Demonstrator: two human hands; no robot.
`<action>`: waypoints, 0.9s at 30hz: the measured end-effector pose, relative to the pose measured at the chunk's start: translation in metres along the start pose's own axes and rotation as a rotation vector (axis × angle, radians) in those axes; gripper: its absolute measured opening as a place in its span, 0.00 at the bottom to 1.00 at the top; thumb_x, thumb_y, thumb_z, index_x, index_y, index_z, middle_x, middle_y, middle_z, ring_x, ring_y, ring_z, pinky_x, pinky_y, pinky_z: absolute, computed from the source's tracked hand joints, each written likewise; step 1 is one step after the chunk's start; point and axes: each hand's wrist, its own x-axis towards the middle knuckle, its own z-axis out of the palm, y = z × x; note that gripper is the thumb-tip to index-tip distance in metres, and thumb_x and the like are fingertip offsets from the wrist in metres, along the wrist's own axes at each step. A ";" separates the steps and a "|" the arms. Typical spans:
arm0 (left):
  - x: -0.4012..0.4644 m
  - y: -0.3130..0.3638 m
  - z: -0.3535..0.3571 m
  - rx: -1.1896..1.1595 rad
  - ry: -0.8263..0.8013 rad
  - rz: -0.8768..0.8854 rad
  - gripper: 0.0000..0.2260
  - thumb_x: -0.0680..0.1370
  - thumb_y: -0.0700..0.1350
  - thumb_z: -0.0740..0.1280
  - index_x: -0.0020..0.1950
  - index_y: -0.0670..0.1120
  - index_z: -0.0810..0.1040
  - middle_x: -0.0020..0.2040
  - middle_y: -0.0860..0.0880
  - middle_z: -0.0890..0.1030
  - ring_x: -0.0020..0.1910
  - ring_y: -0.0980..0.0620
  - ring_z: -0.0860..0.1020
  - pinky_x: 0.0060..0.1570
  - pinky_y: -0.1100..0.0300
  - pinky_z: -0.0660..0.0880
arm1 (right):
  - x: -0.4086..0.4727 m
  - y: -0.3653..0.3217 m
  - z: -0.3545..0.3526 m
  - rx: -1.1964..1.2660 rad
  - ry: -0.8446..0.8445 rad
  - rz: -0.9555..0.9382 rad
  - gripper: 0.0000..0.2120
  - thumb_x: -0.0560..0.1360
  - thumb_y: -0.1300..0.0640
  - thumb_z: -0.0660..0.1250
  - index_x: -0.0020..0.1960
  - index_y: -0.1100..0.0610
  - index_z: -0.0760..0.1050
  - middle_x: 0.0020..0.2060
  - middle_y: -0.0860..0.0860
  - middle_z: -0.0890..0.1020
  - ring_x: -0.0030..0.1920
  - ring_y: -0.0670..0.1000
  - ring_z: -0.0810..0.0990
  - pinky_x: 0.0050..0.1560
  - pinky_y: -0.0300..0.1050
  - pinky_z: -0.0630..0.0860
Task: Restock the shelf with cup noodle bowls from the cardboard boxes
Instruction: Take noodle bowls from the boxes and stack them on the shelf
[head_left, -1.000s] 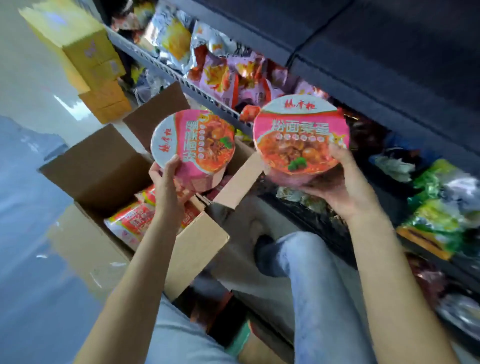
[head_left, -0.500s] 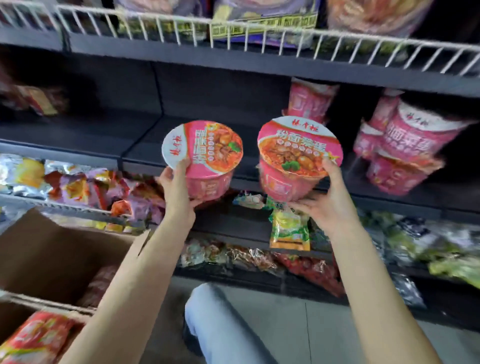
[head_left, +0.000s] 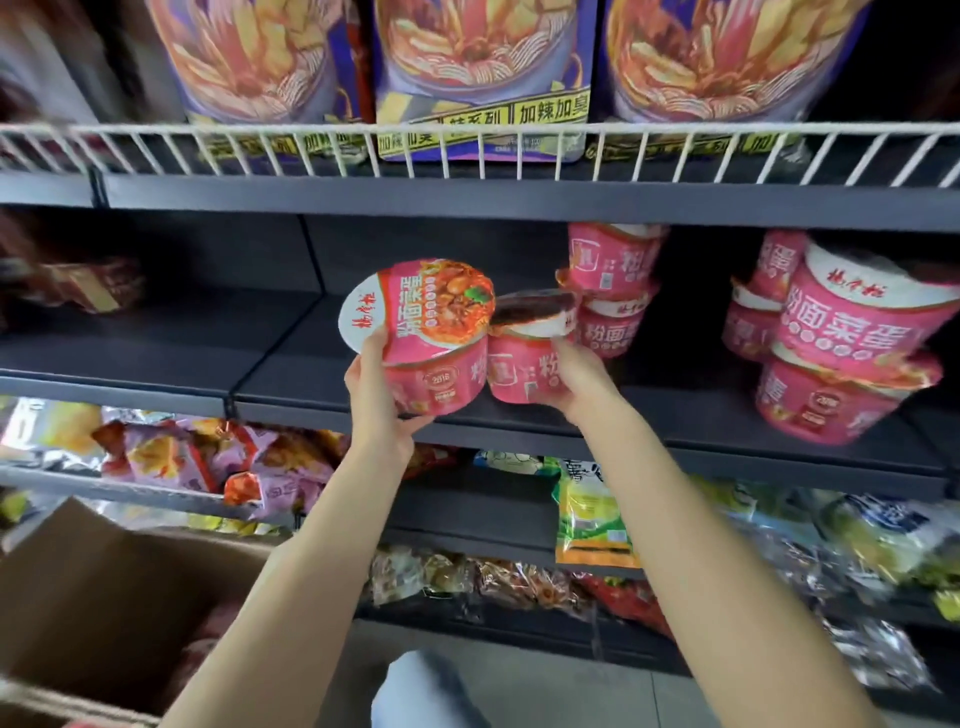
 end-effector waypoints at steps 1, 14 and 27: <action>0.003 0.002 0.003 0.003 -0.003 0.000 0.28 0.73 0.64 0.66 0.69 0.54 0.67 0.61 0.49 0.77 0.58 0.47 0.77 0.47 0.47 0.77 | 0.005 0.005 0.005 -0.032 0.003 -0.018 0.23 0.80 0.48 0.60 0.73 0.53 0.62 0.64 0.54 0.76 0.60 0.56 0.77 0.53 0.57 0.77; 0.010 0.028 0.010 -0.030 -0.091 0.025 0.26 0.75 0.62 0.64 0.69 0.53 0.66 0.60 0.48 0.78 0.57 0.45 0.78 0.55 0.41 0.77 | -0.006 0.040 -0.006 -0.709 0.117 -0.820 0.29 0.76 0.62 0.65 0.74 0.53 0.61 0.73 0.57 0.60 0.73 0.53 0.58 0.70 0.44 0.58; 0.006 0.018 0.086 0.285 -0.387 0.110 0.19 0.84 0.54 0.46 0.44 0.50 0.72 0.33 0.66 0.79 0.28 0.68 0.78 0.29 0.74 0.73 | -0.007 0.026 -0.022 -0.792 0.071 -0.913 0.29 0.78 0.59 0.64 0.76 0.55 0.57 0.73 0.52 0.64 0.72 0.49 0.63 0.69 0.43 0.63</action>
